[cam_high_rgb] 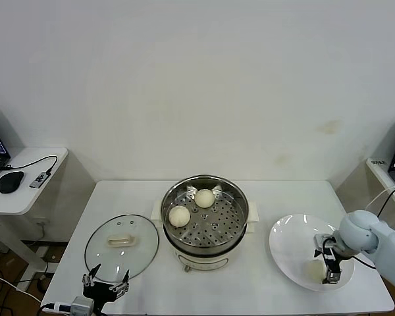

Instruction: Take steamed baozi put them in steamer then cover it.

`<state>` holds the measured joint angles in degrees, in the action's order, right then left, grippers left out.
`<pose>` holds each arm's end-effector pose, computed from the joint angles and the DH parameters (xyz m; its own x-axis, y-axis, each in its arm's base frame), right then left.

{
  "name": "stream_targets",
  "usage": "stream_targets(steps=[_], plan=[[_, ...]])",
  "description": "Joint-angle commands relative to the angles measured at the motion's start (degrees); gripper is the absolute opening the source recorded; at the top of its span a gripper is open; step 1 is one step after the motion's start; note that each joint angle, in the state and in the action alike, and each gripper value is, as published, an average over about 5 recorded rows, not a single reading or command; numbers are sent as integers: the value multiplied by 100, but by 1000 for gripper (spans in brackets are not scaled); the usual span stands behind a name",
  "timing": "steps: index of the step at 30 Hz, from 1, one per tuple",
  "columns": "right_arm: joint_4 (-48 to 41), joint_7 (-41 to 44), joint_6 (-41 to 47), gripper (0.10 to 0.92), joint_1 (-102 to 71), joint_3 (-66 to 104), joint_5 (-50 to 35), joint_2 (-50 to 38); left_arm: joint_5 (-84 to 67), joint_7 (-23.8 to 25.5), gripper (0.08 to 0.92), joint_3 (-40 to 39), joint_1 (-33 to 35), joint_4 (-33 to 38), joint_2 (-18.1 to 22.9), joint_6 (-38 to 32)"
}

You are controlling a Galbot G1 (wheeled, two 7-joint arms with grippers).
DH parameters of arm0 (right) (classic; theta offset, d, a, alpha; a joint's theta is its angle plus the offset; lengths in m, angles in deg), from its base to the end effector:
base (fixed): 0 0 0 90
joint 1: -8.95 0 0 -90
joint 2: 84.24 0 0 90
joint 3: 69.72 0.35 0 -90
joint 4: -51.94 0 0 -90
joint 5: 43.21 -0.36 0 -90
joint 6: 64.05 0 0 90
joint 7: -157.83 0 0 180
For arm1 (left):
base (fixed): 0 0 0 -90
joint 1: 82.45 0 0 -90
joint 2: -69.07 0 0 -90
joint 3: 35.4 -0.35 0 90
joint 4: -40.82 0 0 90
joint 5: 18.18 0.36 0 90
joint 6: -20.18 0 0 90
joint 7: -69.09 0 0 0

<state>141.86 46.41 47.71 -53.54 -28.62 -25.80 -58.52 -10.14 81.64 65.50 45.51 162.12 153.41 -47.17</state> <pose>0.3930 -0.1980 -0.2424 -0.0507 0.0152 0.9986 -0.9976 0.0455 -0.0514 0.1419 0.0740 -0.3091 -0.8595 -0.0131 0.5109 0.1170 0.9681 0.2216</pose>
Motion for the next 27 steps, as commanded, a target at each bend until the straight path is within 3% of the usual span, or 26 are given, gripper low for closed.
stream_targets(steps=[1,8,19,27], plan=[[-12,-89,27,675,-17,19,-56,13,1,-6,823,-12,-9,-17,7,-1],[45,-9,63,552,125,95,-226,-54,16,-5,823,-23,-41,-21,18,1],[275,432,258,549,3399,-1631,-1557,-157,347,-136,823,1,-232,-131,87,-157],[-395,968,-103,549,5878,-3159,-2632,1039,449,-255,823,128,-295,-202,102,-281]])
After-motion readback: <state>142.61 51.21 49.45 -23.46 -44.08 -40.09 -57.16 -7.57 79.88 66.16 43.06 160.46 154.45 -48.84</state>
